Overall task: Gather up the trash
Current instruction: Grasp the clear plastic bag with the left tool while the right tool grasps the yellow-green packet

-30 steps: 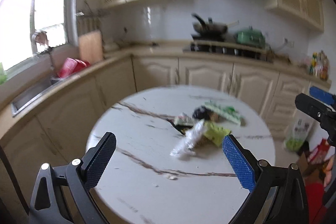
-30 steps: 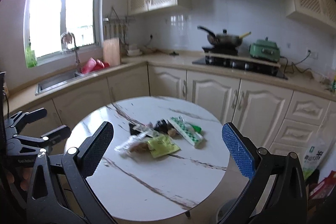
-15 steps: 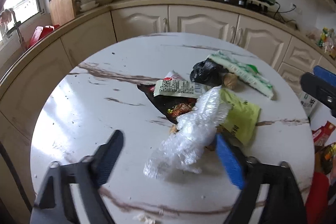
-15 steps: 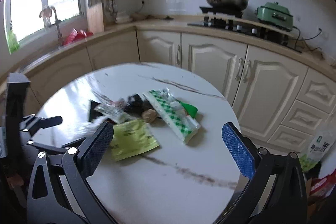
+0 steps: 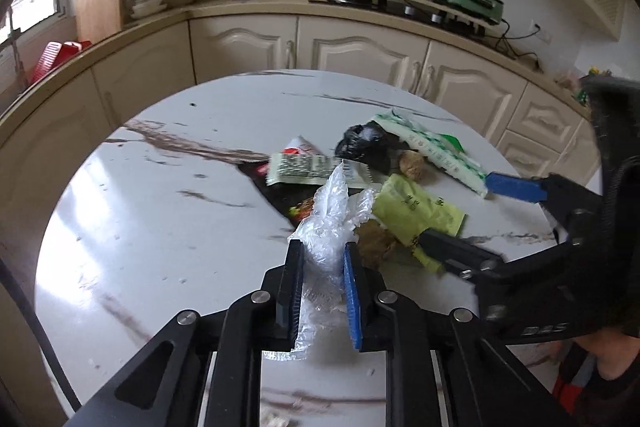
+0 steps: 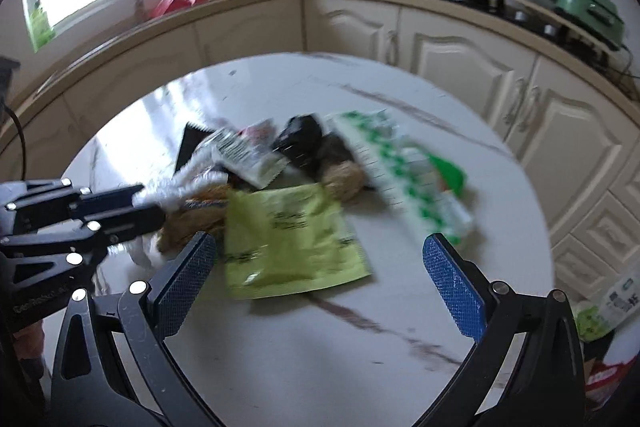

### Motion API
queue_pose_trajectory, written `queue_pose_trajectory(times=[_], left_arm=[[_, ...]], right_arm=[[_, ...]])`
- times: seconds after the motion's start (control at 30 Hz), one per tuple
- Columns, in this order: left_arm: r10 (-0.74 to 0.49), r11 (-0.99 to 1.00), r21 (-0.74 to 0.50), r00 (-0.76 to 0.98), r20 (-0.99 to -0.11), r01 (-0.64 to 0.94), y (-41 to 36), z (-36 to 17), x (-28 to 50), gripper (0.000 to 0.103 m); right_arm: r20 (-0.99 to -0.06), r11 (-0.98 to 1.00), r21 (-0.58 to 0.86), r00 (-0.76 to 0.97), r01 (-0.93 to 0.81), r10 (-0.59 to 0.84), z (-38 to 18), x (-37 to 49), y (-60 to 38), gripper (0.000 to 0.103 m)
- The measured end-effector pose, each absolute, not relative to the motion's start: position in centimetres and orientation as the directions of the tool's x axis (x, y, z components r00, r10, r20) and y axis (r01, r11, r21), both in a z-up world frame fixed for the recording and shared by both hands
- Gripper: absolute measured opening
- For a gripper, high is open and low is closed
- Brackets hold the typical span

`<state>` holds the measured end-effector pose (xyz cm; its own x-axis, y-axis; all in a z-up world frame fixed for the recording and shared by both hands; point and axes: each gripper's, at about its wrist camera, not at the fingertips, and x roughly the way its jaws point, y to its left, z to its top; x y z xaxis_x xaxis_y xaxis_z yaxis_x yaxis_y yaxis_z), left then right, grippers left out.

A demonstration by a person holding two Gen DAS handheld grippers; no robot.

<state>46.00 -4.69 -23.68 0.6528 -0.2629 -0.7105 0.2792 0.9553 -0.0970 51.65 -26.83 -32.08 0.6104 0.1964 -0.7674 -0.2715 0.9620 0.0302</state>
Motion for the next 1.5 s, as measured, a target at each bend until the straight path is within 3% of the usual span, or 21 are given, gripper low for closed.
queue_pose_trajectory(times=[0.43,0.67,0.77,0.8,0.87,0.93,0.97,1.13,1.27,1.5], left_arm=[[-0.245,0.966,-0.109,0.707,-0.663,0.233,-0.1,-21.1,41.0,0.015],[-0.238,0.967,-0.093,0.713,-0.659,0.236,-0.9,-20.6,38.4,0.015],[-0.235,0.968,-0.089,0.714,-0.660,0.236,-0.8,-20.2,37.9,0.015],[-0.229,0.969,-0.086,0.715,-0.660,0.232,-0.9,-20.1,37.9,0.015],[-0.229,0.969,-0.085,0.714,-0.662,0.232,-0.8,-20.0,37.9,0.015],[-0.224,0.971,-0.087,0.712,-0.666,0.224,-0.8,-19.8,37.6,0.015],[-0.228,0.970,-0.090,0.712,-0.664,0.227,-0.8,-19.6,37.3,0.015],[-0.225,0.970,-0.079,0.717,-0.660,0.231,-1.6,-18.7,36.0,0.015],[-0.227,0.969,-0.080,0.723,-0.653,0.232,-2.4,-18.0,34.9,0.015],[-0.261,0.956,-0.064,0.730,-0.631,0.286,-6.6,-16.2,31.9,0.015]], right_arm=[[-0.826,0.938,0.118,0.493,-0.325,0.275,-33.6,53.8,-27.1,0.098],[-0.838,0.931,0.006,0.507,-0.366,0.204,-33.9,53.9,-25.5,0.090],[-0.837,0.933,0.007,0.508,-0.359,0.202,-33.6,54.0,-25.4,0.075],[-0.835,0.931,0.008,0.510,-0.364,0.207,-33.6,53.9,-25.2,0.059],[-0.835,0.930,0.014,0.507,-0.366,0.213,-33.3,53.8,-25.3,0.051],[-0.833,0.930,0.026,0.507,-0.367,0.223,-33.1,53.6,-25.5,0.014],[-0.832,0.929,0.048,0.499,-0.368,0.240,-33.1,53.5,-25.7,0.005],[-0.818,0.924,0.090,0.501,-0.371,0.281,-33.0,52.0,-26.5,0.004],[-0.759,0.906,0.195,0.527,-0.374,0.381,-31.3,49.0,-28.1,0.004],[-0.660,0.891,0.250,0.607,-0.379,0.443,-27.4,43.2,-31.7,0.004]])
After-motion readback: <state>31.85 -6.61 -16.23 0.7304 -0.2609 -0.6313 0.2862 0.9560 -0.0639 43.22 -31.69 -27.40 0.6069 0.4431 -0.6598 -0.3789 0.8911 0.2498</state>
